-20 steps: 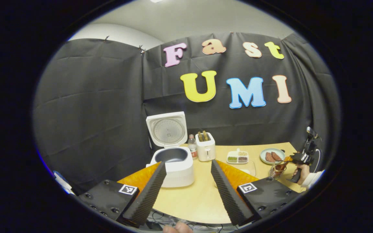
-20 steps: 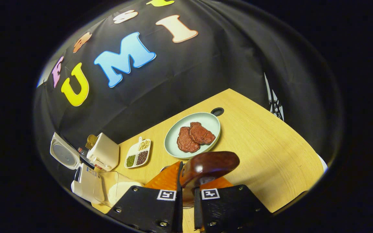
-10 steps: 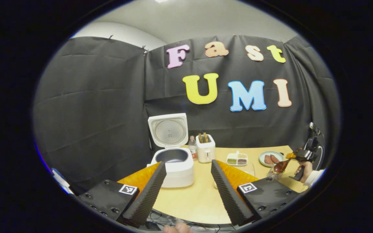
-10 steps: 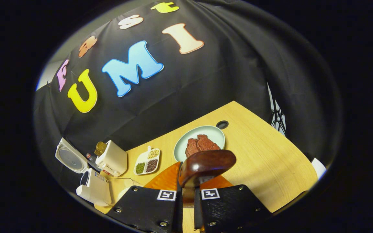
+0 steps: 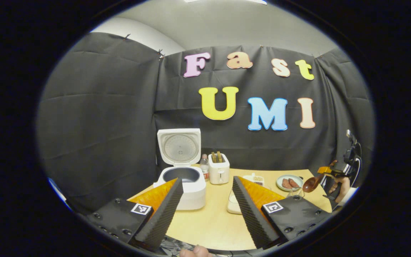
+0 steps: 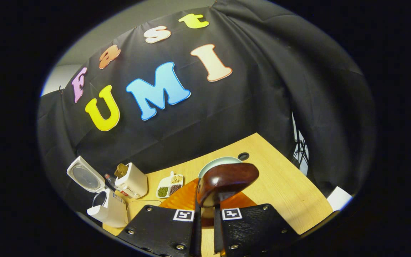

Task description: Close the left gripper, press the button to open the rice cooker; take a wooden spoon from the chopstick holder with the right hand, scoop a spoonful of rice and pour it into the rice cooker, then put the wooden spoon back into the chopstick holder.

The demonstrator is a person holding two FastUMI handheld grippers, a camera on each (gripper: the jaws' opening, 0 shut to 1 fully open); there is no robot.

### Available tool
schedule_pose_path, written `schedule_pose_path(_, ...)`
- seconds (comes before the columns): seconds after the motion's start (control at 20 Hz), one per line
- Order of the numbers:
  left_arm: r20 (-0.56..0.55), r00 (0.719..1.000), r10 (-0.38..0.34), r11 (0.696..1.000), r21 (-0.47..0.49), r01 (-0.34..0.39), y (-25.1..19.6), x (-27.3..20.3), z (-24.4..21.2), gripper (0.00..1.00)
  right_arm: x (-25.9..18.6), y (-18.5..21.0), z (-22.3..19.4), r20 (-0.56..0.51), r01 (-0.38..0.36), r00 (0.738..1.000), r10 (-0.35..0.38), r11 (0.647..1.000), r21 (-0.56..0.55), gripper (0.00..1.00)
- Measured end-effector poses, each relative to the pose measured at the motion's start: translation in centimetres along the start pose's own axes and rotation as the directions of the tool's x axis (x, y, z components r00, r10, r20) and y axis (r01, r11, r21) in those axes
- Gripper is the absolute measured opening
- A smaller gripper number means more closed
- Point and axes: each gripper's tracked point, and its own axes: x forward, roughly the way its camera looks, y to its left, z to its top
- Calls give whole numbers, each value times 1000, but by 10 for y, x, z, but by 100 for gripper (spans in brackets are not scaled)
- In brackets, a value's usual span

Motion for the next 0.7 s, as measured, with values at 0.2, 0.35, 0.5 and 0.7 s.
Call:
schedule_pose_path(0.2, 27, 998, -59, 998, -37, 60, 11, -2, 6, 100, -43, 21, 14, 35, 11, 999, -9, 999, -50, 14)
schedule_pose_path(0.35, 48, 994, -100, 992, -66, 103, 27, -1, 8, 100, -76, 48, 18, 55, 9, 998, -5, 997, -79, 14)
schedule_pose_path(0.5, 75, 988, -133, 986, -92, 140, 46, 3, 15, 95, -103, 83, 18, 68, -2, 998, 10, 993, -118, 14)
schedule_pose_path(0.7, 101, 983, -154, 973, -159, 169, 77, 6, 15, 98, -131, 144, 7, 73, -43, 996, 55, 988, -150, 14)
